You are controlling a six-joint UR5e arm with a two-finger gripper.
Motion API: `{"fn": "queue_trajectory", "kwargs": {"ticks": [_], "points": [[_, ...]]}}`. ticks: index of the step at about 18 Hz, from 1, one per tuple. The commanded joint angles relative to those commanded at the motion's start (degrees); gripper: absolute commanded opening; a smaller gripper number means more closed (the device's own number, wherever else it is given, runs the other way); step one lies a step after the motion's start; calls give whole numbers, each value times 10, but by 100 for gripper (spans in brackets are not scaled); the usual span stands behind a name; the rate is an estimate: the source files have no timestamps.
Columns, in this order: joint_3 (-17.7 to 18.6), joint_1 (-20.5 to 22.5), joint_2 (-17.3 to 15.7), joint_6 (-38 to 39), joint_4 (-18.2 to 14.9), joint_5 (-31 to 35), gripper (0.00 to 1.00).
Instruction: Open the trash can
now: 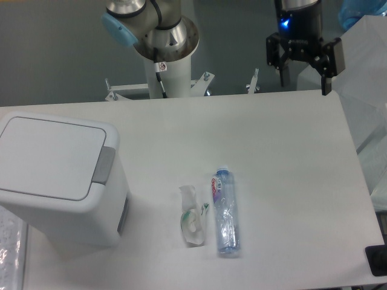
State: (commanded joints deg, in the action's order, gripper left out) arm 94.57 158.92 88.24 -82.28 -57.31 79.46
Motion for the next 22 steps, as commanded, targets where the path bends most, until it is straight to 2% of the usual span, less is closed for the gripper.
{"fn": "queue_trajectory", "kwargs": {"ticks": [4,6,9,16,19,22], "points": [[-43,-33,32,130,-1,-27,100],[-73,-60,58,230,-1,-47,100],[-88,-85,70,386,1,-46,100],[-88,-169,81,605,1,-47,100],[-88,-204,98,685,1,-57,100],[-87,-217,110,759,21,-81,100]]}}
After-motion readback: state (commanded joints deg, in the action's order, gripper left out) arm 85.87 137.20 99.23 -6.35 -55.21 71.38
